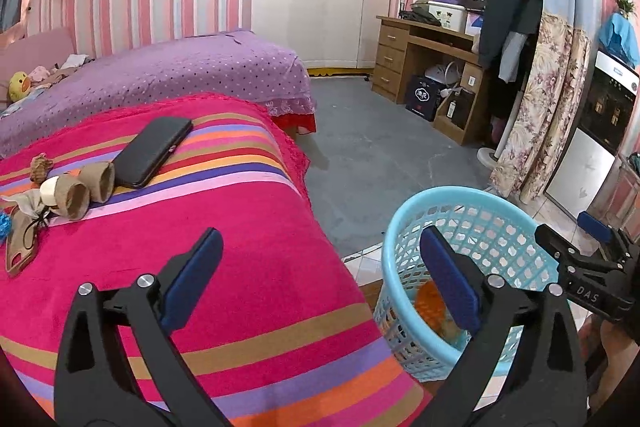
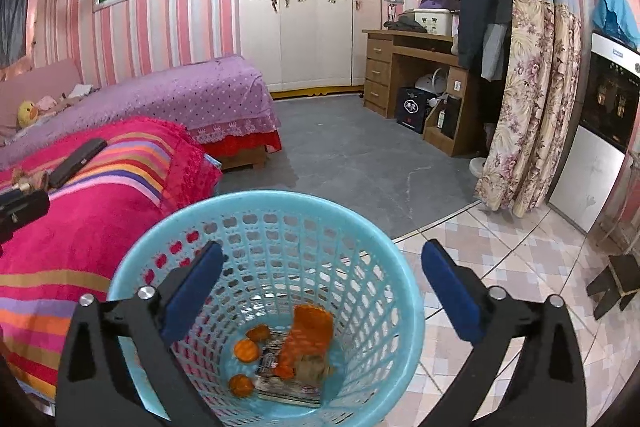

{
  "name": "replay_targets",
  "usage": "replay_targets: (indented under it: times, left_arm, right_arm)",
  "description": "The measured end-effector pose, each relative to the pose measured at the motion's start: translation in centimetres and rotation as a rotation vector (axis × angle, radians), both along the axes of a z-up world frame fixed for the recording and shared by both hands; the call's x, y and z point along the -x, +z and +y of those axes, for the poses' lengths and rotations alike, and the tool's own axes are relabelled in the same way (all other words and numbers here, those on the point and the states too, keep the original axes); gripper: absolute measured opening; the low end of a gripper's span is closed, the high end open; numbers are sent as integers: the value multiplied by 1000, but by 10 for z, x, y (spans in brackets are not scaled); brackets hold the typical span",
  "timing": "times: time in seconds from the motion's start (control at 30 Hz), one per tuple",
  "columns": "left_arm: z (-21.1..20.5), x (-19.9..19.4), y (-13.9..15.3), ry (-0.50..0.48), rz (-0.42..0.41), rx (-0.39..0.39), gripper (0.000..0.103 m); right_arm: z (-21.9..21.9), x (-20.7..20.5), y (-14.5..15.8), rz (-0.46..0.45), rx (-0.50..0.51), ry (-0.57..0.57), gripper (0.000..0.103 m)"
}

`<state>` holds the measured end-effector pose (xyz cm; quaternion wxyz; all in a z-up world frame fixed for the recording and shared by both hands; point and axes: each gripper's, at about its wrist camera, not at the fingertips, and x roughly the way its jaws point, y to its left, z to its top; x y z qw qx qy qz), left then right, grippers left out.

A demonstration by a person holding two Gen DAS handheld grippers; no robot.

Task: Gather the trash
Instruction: 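Open the right tool to drop the crumpled paper into the basket, then move both open tools back over the bedspread toward the remaining trash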

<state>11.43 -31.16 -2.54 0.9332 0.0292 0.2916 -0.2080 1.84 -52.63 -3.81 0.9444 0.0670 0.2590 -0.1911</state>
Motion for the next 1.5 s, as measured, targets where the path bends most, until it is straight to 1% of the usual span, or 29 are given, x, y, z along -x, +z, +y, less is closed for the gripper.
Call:
replay_targets:
  times: [0.17,0.37,0.5,0.6,0.73,0.8,0.9,1.1,1.2,1.5]
  left_arm:
    - [24,2,8,14,4,12,97]
    - [71,0,25,48,-8,16,97]
    - [108,-3,37,78,-21,2,97]
    - [137,-6,45,106,-33,-8,97]
    - [179,-15,48,141,-36,-24,97]
    - [200,-19,46,164,-41,-43,97]
    - [236,-27,39,209,-45,-61,97]
    - [295,-47,26,301,-7,-39,97]
    - [323,-57,19,328,22,-32,97]
    - [385,-74,-3,409,65,-76,97]
  right_arm:
    - [22,-4,11,-8,19,5,98]
    - [63,-16,29,-44,27,41,98]
    - [91,-26,39,-78,1,75,98]
    - [121,-35,47,-94,8,111,98]
    - [156,-46,53,-111,-9,172,98]
    - [176,-53,54,-112,-14,215,98]
    - [212,-67,54,-102,4,274,98]
    - [267,-94,49,-81,25,360,98]
    - [288,-104,46,-78,25,391,98]
    - [344,-157,43,-41,-3,474,98]
